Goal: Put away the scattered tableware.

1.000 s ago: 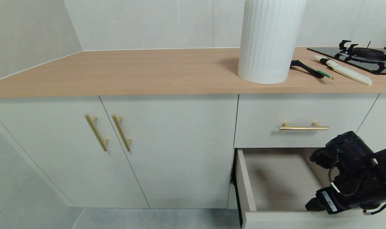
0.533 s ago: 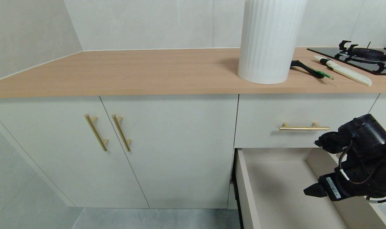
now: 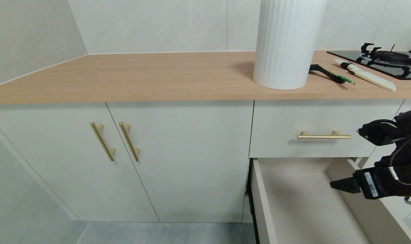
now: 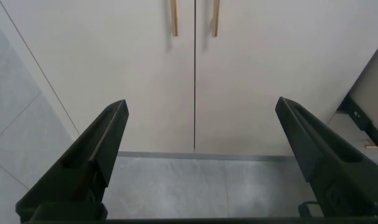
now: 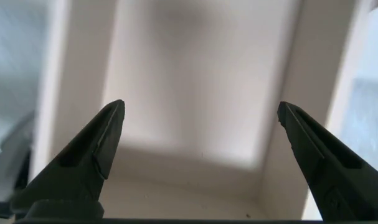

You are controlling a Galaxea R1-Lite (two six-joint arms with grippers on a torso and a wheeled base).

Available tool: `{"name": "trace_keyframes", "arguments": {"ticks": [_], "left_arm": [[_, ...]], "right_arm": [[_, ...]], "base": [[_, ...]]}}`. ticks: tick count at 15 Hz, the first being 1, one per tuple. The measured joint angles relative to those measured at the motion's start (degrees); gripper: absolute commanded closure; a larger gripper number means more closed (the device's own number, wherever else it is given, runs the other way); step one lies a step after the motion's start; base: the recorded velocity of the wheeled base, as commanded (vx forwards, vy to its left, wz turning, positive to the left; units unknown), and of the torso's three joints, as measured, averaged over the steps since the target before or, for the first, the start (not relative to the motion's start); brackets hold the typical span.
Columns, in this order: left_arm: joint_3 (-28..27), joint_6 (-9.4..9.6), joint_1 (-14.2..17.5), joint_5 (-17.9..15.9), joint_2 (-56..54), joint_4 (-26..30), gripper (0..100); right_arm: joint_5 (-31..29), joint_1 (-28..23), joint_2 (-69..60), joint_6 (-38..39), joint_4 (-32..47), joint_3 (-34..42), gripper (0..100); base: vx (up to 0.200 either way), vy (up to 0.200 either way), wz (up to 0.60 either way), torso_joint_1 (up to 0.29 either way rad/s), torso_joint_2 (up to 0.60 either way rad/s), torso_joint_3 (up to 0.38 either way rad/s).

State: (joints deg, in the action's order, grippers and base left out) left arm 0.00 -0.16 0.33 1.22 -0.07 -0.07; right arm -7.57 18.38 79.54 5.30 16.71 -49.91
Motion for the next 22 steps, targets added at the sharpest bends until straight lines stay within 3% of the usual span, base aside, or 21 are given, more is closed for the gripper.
{"name": "trace_keyframes", "arguments": {"ticks": [6, 18, 22], "left_arm": [[0.0, 0.0, 0.0, 0.0, 0.0, 0.02, 0], [0.0, 0.0, 0.0, 0.0, 0.0, 0.02, 0], [0.0, 0.0, 0.0, -0.02, 0.0, 0.0, 0]], "right_arm": [[-0.01, -0.04, -9.62, -1.39, -2.97, 0.24, 0], [-0.17, -0.04, -11.5, -1.51, -3.17, 0.33, 0], [-0.5, -0.06, -11.28, -3.96, -3.8, -0.78, 0]], "base": [[0.0, 0.0, 0.0, 0.004, -0.04, -0.028], [0.0, 0.0, 0.0, 0.132, -0.43, -0.298], [0.0, 0.0, 0.0, 0.071, -0.17, -0.106]]}}
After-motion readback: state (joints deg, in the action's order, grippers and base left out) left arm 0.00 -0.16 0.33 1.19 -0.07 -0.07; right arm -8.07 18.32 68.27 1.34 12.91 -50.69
